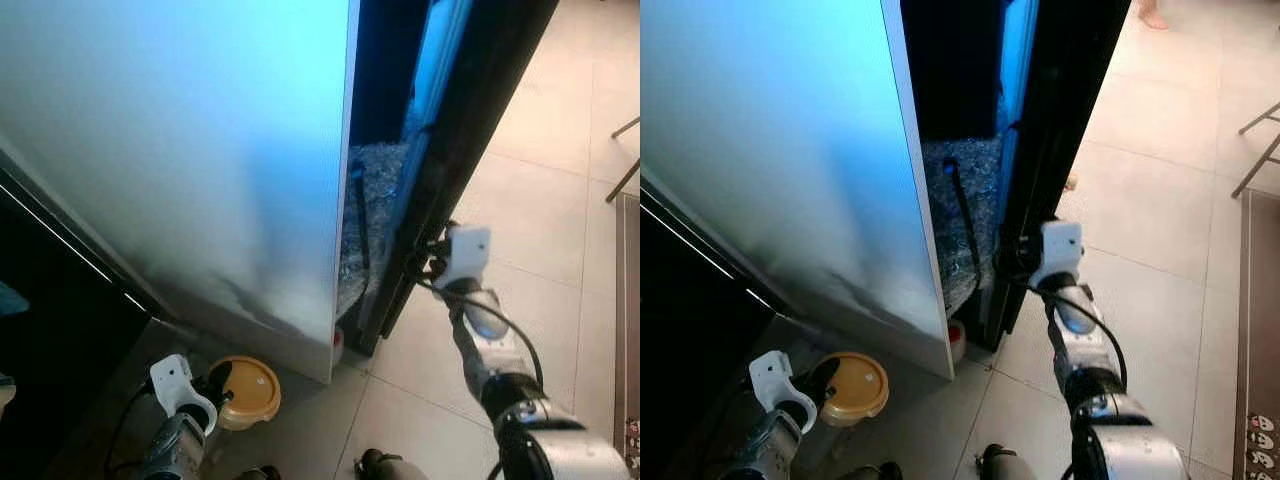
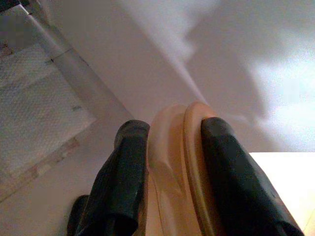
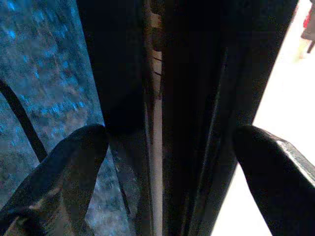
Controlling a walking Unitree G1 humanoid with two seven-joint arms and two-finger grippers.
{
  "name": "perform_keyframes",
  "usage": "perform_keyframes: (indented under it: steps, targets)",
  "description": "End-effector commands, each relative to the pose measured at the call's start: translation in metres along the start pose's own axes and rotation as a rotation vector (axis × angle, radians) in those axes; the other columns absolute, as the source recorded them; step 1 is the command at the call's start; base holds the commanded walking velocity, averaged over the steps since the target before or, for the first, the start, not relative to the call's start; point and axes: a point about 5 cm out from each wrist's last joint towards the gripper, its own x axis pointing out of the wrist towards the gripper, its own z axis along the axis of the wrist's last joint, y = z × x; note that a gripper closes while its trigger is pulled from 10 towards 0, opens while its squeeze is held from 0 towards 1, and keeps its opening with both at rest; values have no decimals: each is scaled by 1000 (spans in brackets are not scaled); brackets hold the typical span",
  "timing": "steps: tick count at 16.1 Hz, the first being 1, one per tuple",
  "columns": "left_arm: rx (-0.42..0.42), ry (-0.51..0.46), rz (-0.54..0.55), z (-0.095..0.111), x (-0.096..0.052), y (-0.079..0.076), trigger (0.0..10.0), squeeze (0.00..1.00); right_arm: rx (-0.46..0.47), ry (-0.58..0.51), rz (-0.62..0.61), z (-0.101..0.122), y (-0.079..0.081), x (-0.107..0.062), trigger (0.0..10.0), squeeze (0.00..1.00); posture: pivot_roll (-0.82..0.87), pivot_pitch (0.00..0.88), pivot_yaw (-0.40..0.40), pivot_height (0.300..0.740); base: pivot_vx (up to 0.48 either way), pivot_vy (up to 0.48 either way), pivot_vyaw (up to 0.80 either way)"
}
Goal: Restocking fridge
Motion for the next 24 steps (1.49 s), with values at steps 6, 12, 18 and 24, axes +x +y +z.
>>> perform_keyframes:
  steps: [6,12,18,24]
  targets:
    - [7,33,23,-9,-5,7,10000,0,-25,29,-92,-5,-13,-4,10000,0,-48,206,50,740,0,0,0]
    - [8,35,20,-10,-5,6,10000,0,-76,27,-238,-3,-40,-13,10000,0,-51,209,52,740,0,0,0]
    - [13,37,21,-9,-5,7,10000,0,-97,26,-398,-4,-70,-29,10000,0,-55,210,59,740,0,0,0]
    - [19,41,18,-9,-5,7,10000,0,-104,88,-463,-27,-74,-50,10000,0,-54,213,64,740,0,0,0]
